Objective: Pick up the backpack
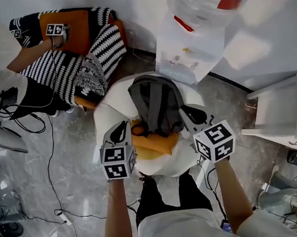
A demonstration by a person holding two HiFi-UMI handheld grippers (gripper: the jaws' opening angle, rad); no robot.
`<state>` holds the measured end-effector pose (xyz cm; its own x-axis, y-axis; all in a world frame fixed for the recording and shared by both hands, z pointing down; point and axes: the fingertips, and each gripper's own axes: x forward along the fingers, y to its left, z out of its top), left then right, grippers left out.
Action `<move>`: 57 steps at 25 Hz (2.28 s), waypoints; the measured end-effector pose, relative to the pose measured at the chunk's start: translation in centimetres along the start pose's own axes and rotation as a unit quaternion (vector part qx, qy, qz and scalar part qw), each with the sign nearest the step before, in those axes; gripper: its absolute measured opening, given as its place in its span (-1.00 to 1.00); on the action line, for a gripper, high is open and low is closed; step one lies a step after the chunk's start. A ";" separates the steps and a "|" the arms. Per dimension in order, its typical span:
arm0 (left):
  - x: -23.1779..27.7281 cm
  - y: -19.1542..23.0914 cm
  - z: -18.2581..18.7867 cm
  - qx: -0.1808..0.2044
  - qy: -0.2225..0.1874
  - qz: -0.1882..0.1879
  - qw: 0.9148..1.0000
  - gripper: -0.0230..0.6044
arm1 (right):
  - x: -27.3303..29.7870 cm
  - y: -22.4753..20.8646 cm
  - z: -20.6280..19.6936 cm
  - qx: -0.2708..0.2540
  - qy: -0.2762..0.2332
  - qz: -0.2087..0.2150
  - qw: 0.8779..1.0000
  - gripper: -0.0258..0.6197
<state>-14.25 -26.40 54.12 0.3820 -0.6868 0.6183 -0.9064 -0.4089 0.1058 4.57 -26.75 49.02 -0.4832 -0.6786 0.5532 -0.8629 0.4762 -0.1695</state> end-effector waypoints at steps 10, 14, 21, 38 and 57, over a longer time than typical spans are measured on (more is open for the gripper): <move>3.9 0.9 -2.5 -0.016 0.039 -0.006 0.999 -0.78 | 3.1 -1.9 -2.8 0.040 0.027 -0.001 0.999 -0.83; 5.8 1.2 -3.3 -0.030 0.048 -0.014 0.998 -0.67 | 4.5 -2.4 -4.1 0.049 0.037 0.000 0.998 -0.80; 8.2 1.6 -4.5 -0.032 0.060 -0.030 0.997 -0.57 | 6.8 -3.4 -5.6 0.063 0.044 0.002 0.997 -0.79; 13.6 2.3 -11.1 -0.073 0.095 -0.047 0.992 -0.36 | 10.2 -4.5 -11.6 0.083 0.065 0.006 0.994 -0.73; 18.1 2.4 -14.9 -0.127 0.065 -0.074 0.987 -0.25 | 16.0 -5.1 -16.4 0.082 0.073 0.037 0.993 -0.58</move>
<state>-12.24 -30.89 77.19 0.5022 -0.5413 0.6743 -0.8647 -0.3239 0.3840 3.67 -30.88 72.17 -0.5299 -0.5516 0.6442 -0.8441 0.4162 -0.3380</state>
